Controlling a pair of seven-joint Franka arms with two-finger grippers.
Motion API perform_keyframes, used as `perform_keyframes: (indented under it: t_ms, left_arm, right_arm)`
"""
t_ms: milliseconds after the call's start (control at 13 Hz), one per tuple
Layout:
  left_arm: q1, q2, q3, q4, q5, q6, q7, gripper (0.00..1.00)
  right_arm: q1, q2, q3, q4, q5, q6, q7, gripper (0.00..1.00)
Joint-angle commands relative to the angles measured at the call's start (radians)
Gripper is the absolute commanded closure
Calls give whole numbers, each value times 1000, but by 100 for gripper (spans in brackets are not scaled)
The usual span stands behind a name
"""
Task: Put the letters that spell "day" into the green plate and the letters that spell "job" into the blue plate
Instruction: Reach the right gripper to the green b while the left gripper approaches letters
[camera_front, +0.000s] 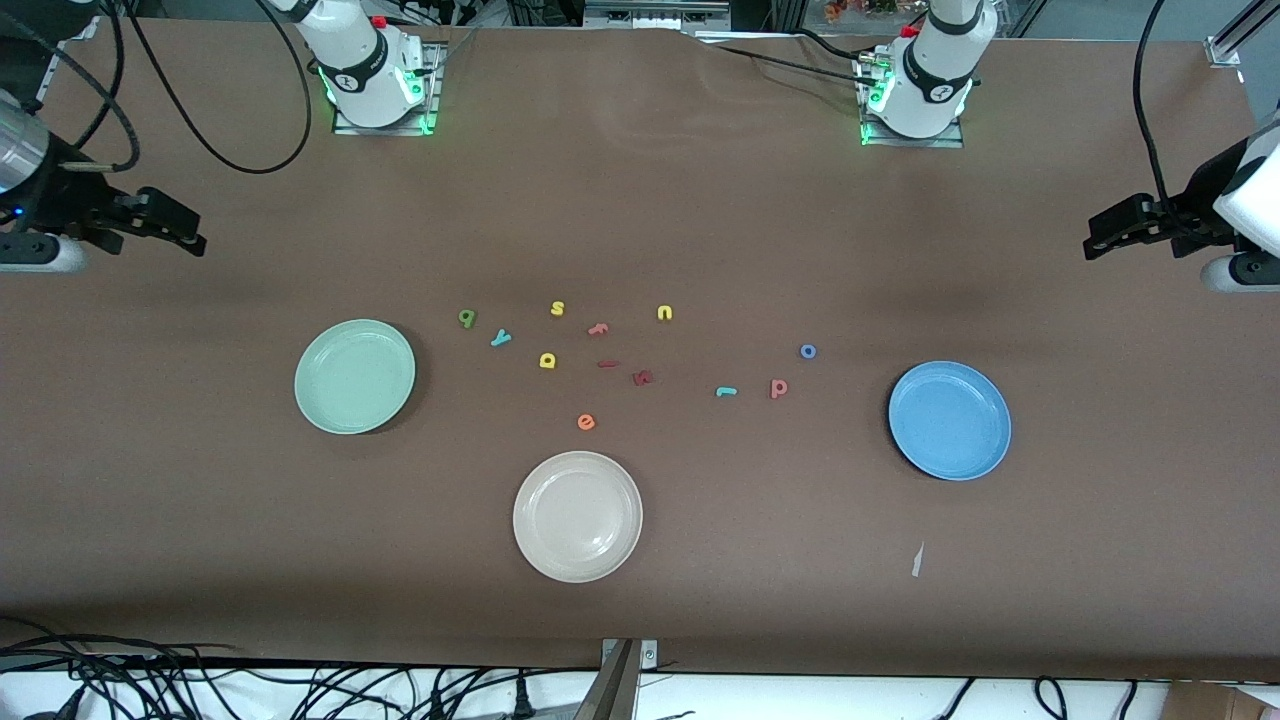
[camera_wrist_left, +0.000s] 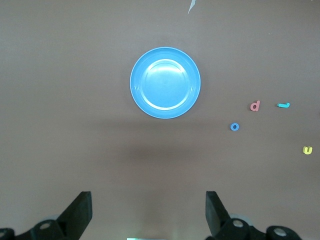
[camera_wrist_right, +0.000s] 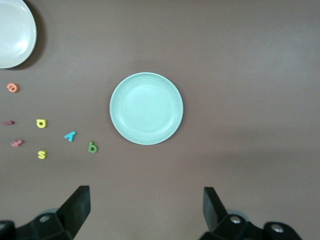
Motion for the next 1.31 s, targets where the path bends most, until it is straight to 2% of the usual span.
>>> perform_keyframes:
  t_ms: [0, 231, 462, 769, 923, 1231]
  left_arm:
    - [-6, 7, 3, 27, 23, -21, 0, 0]
    - [-6, 7, 3, 27, 23, -21, -2, 0]
    - [-6, 7, 1, 27, 23, -21, -2, 0]
    - [-6, 7, 1, 27, 20, -21, -2, 0]
    - [-6, 7, 0, 27, 18, -21, -2, 0]
    - [-12, 8, -32, 28, 20, -16, -2, 0]
  right_arm:
    - [-3, -20, 48, -27, 13, -1, 125, 0]
    - [-3, -22, 120, -39, 12, -3, 292, 0]
    - [-3, -25, 192, -97, 0, 19, 420, 0]
    - [-3, -48, 276, -217, -19, 163, 616, 0]
    - [-3, -40, 286, -278, -19, 175, 627, 0]
    - [-3, -34, 318, -429, -20, 302, 629, 0]
